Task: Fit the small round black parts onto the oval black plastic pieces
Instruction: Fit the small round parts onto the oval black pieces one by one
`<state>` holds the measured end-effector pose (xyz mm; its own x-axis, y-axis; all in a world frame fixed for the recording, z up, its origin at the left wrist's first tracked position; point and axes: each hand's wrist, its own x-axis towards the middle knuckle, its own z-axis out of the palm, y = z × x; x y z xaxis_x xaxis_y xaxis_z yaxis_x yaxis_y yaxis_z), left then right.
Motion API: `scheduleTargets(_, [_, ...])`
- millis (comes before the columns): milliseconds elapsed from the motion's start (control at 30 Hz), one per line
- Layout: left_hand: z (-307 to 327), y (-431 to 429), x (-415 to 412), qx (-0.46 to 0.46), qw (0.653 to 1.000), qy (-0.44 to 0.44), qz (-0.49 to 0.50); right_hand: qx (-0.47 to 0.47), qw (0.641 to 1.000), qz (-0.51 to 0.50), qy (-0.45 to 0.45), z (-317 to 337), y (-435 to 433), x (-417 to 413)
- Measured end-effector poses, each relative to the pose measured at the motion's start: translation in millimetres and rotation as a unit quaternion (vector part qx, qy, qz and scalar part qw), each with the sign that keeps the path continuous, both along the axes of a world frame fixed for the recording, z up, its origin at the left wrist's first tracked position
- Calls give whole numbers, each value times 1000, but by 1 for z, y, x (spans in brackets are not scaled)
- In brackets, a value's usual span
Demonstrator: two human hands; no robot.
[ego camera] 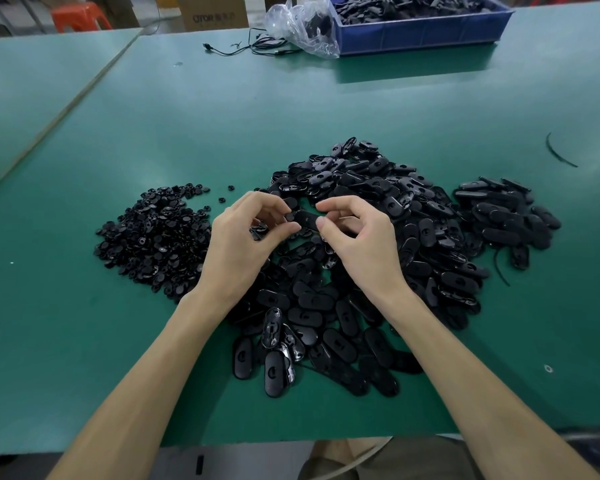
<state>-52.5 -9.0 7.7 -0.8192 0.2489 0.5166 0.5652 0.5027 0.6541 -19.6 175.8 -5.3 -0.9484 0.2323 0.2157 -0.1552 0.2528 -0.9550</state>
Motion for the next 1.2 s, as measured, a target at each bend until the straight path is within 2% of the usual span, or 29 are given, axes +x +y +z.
scheduleTargets(267, [0, 1, 0, 11, 1000, -13, -7, 0, 1000, 0, 3, 0, -1, 0])
scheduleTargets(433, [2, 1, 0, 102, 990, -86, -36, -2, 1000, 9, 5, 1, -1, 1])
scheduleTargets(733, [0, 1, -4, 141, 971, -162, -105, 24, 998, 45, 22, 2, -2, 3])
scheduleTargets(1200, [-2, 7, 0, 193, 961, -178, -92, 61, 996, 39, 56, 1, -3, 2])
